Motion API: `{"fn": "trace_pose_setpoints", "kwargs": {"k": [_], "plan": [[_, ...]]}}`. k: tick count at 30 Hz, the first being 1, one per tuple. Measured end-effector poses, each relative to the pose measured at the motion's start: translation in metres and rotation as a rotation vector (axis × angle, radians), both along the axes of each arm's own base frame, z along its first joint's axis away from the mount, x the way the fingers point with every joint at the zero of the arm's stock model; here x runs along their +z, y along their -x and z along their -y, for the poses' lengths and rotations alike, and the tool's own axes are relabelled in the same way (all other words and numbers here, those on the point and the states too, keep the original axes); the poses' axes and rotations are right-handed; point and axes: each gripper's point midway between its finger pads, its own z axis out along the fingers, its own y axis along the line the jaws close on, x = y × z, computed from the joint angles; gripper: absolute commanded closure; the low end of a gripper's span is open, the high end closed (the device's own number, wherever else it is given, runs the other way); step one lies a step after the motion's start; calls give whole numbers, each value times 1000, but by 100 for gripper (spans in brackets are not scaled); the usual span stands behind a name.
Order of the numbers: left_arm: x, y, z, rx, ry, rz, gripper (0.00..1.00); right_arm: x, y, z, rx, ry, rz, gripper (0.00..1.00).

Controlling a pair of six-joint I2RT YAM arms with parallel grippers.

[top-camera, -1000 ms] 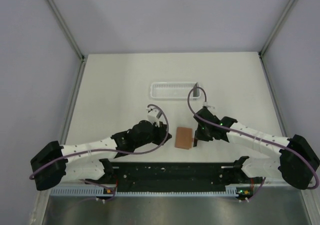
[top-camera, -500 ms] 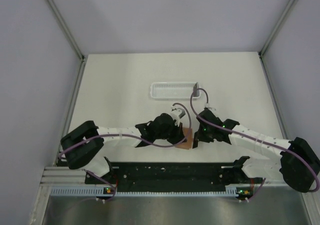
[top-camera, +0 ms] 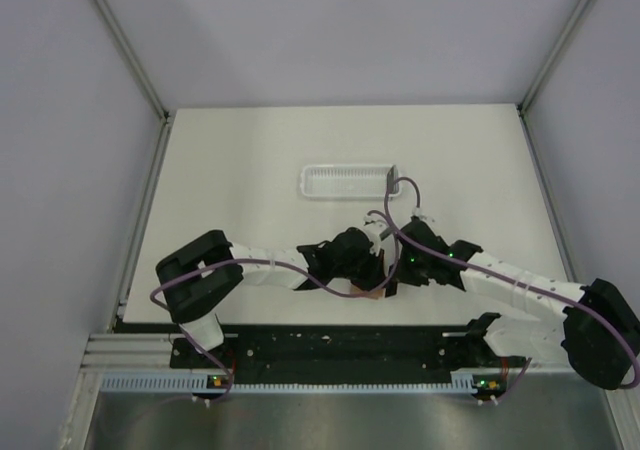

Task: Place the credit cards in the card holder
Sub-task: Open the card holder at the center of the board.

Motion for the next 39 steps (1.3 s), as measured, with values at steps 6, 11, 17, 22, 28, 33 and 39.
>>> {"fn": "trace_pose_setpoints", "kwargs": {"k": [6,11,17,22,28,33,39], "plan": [[-19,-3,3,11,-65,4,100,0,0,0,-2,-7,2,100],[-28,-5,5,18,-124,32,100,0,0,0,-1,-8,2,100],[-29,-16,0,49,-205,96,100,-1,0,0,-3,-13,5,100],[-31,-26,-12,79,-296,146,100,-2,0,-2,-6,-29,3,100],[-34,-33,-26,105,-372,185,100,-2,0,-4,-8,-38,0,100],[-33,-31,-42,118,-408,199,100,-4,-1,-7,-6,-46,-3,100],[-22,-37,-57,154,-448,239,100,-4,-2,-8,-5,-51,-3,100]]}}
